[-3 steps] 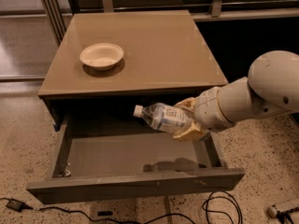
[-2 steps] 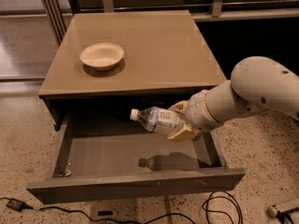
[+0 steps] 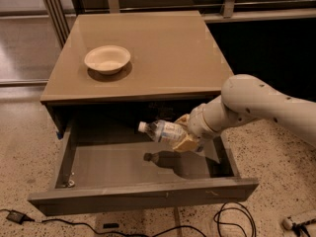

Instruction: Place blue plastic bottle into top drawer

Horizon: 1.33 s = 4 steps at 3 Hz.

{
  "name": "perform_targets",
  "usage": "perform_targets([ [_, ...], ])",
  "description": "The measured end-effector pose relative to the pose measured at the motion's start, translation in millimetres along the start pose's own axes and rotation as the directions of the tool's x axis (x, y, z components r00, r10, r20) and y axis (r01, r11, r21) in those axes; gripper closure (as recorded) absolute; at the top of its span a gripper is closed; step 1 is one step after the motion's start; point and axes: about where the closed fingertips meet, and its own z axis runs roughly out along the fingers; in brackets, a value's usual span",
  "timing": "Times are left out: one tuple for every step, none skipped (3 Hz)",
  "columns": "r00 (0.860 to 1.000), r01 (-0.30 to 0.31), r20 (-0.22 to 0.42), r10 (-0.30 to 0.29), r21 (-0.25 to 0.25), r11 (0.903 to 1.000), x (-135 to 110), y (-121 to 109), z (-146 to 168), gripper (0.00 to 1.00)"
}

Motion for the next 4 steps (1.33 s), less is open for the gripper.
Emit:
perform_targets([
  [1.000, -0.005, -0.001, 0.005, 0.014, 0.9999, 6.5, -15.0, 26.7, 1.00],
  [1.000, -0.013, 0.016, 0.013, 0.032, 0.9994, 5.7, -22.9, 46.7, 1.00],
  [0.999, -0.024, 0.027, 0.023, 0.032, 0.9992, 8.7, -26.0, 67.1, 1.00],
  [0.999, -0.043, 0.029, 0.042, 0.024, 0.9988, 18.2, -27.5, 88.3, 1.00],
])
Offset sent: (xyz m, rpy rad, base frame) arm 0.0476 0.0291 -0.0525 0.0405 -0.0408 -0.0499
